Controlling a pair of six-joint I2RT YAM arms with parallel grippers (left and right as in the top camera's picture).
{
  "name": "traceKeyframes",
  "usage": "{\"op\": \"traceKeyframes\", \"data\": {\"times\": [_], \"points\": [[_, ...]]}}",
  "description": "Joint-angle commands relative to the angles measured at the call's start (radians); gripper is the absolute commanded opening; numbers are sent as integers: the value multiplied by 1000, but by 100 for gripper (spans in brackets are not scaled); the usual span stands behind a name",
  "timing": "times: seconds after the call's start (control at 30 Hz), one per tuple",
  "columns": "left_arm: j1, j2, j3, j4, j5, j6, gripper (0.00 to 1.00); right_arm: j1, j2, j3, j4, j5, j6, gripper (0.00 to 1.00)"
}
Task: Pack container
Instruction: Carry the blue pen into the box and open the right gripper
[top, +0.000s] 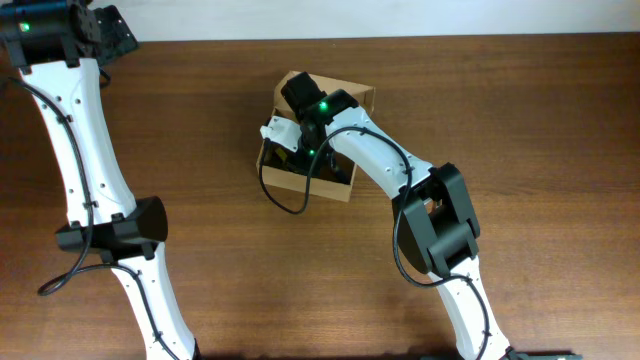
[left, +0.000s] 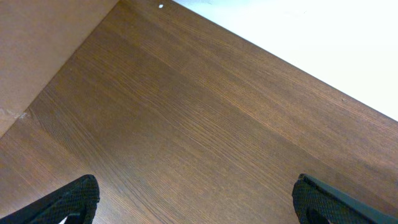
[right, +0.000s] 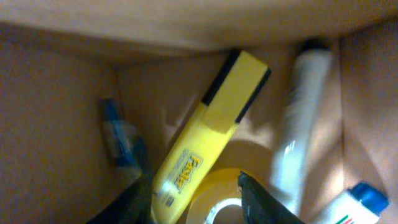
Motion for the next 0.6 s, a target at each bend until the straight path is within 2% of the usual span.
{"op": "traceKeyframes", "data": {"times": [0.0, 0.17, 0.27, 0.37, 0.47, 0.57], "points": [[3, 18, -3, 2, 0, 8, 100, -8, -71, 48, -43, -5, 114, 48], [3, 18, -3, 2, 0, 8, 100, -8, -145, 190, -175, 99, 168, 47], [3, 18, -3, 2, 0, 8, 100, -8, -206, 340, -288, 257, 233, 47], [3, 18, -3, 2, 0, 8, 100, -21, -283, 433, -320, 367, 309, 48], [3, 18, -3, 2, 0, 8, 100, -75, -382, 437, -325, 369, 335, 48], [3, 18, -3, 2, 0, 8, 100, -188, -459, 409, -348, 367, 435, 46]]}}
